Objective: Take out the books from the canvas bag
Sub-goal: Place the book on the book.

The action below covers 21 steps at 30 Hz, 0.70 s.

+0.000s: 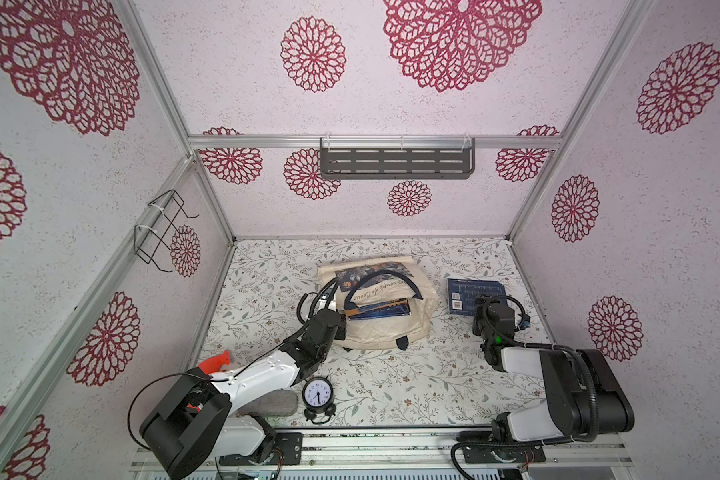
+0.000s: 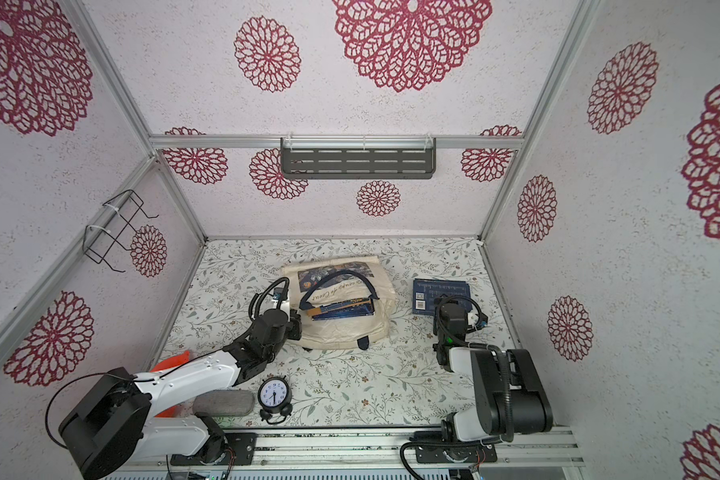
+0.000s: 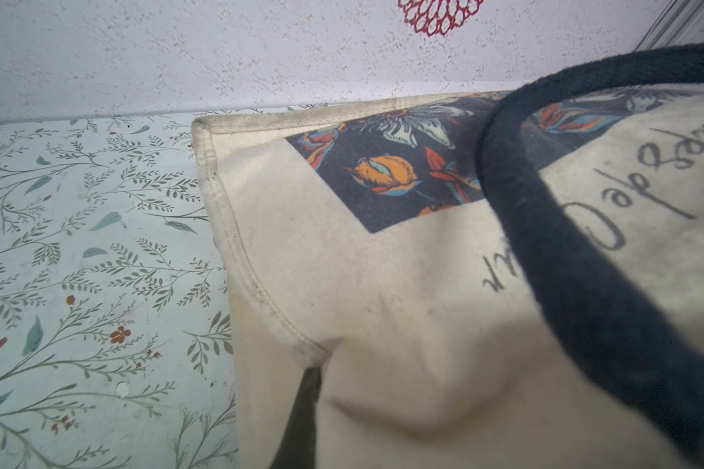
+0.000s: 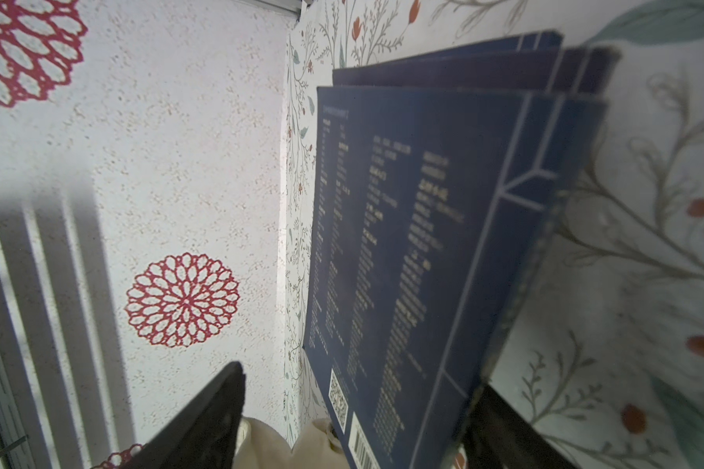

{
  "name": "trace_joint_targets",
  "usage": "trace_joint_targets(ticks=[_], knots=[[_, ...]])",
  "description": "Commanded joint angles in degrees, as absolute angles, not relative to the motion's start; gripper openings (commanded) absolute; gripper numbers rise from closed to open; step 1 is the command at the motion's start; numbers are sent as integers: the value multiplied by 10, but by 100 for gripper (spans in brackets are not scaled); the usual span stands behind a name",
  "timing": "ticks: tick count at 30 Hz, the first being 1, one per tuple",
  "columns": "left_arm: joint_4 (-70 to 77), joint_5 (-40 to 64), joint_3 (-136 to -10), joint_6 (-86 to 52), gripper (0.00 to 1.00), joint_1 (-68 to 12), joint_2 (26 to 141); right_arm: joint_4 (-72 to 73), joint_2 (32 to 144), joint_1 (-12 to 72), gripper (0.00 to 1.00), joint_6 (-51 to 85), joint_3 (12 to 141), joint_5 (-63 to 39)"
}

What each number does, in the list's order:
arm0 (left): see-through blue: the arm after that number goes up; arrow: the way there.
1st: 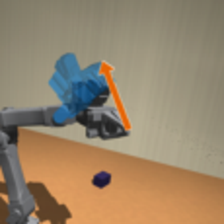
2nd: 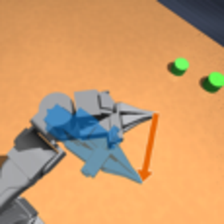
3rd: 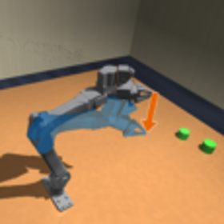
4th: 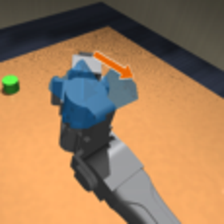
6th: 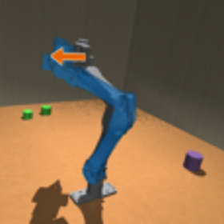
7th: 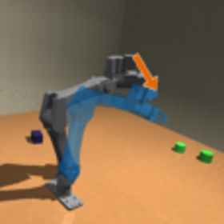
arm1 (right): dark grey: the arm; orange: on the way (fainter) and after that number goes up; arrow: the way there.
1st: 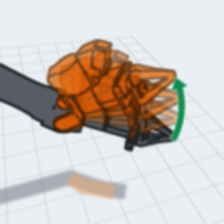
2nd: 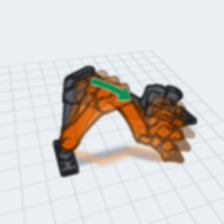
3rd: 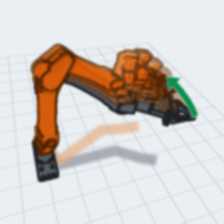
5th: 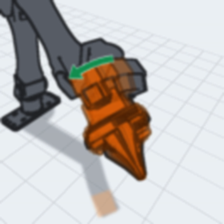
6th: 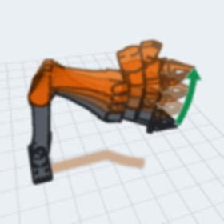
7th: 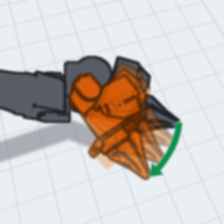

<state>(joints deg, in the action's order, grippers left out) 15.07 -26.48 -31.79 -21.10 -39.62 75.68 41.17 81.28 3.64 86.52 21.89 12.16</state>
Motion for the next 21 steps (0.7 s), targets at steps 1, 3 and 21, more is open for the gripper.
trace_joint_targets(ticks=[1, 3, 21], knots=[[151, -255, -335, -217, 0, -402, 761, 326, 759, 33, 91, 848, 231, 137], [152, -254, -335, -218, 0, -402, 761, 278, 730, 33, 95, 829, 238, 150], [158, -243, -327, -226, 0, -404, 748, 185, 619, 52, 99, 757, 239, 118]])
